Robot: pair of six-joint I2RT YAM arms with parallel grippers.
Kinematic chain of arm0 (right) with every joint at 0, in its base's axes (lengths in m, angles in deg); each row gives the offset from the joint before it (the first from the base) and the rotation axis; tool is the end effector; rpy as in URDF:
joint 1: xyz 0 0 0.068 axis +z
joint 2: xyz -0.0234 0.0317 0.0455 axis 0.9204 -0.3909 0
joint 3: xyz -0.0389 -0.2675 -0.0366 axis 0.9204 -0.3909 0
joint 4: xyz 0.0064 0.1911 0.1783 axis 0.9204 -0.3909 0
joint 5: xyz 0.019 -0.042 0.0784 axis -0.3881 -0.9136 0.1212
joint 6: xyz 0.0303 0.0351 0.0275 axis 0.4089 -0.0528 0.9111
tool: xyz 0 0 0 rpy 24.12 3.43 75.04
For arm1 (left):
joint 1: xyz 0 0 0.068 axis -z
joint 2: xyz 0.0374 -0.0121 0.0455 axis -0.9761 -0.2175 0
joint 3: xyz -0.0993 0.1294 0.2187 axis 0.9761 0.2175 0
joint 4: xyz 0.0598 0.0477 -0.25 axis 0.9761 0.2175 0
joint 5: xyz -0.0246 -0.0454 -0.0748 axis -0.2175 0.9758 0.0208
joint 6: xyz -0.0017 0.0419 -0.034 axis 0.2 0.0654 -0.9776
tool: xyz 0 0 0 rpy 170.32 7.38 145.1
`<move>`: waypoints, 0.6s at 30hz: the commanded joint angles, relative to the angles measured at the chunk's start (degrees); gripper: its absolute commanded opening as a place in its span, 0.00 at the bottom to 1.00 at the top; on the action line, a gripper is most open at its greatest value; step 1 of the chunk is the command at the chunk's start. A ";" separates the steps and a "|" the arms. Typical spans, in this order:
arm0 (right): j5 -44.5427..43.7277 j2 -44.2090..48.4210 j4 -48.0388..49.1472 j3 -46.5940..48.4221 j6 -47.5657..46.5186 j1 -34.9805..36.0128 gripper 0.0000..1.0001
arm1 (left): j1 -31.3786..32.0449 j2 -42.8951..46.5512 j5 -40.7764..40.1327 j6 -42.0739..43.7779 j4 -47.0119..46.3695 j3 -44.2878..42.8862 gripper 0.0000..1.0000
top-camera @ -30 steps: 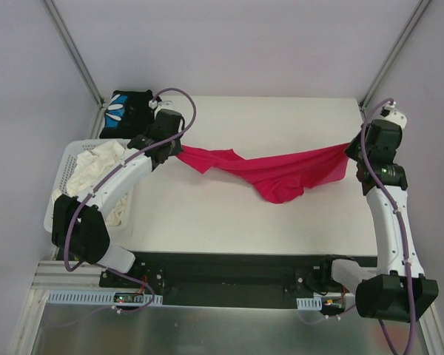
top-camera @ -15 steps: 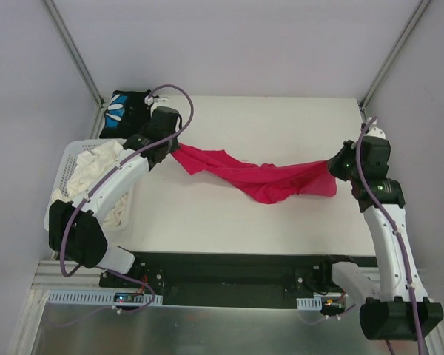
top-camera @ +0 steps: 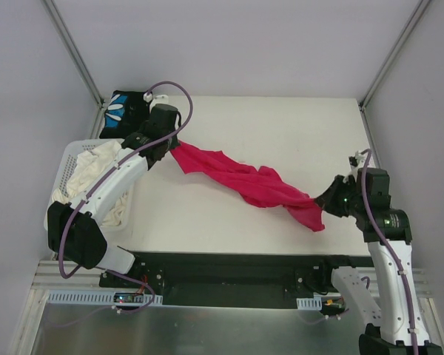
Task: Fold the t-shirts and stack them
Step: Flatten out the tshirt
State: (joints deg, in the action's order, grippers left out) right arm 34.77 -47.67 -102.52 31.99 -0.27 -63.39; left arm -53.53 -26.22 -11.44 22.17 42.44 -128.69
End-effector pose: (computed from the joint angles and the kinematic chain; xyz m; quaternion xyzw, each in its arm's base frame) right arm 0.1252 0.0149 0.3428 -0.0079 0.8845 0.1358 0.4464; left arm 0.3042 -0.1194 0.3410 -0.0794 0.8549 -0.0200 0.5122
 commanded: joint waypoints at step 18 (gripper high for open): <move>1.02 -4.13 -7.50 2.50 -4.63 0.27 0.45 | -0.61 1.03 -0.20 0.82 -0.07 -2.11 0.00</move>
State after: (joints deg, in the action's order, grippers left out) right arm 37.00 -46.86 -115.37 34.04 -3.96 -63.35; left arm -53.53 -26.22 -11.37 22.80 42.44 -128.73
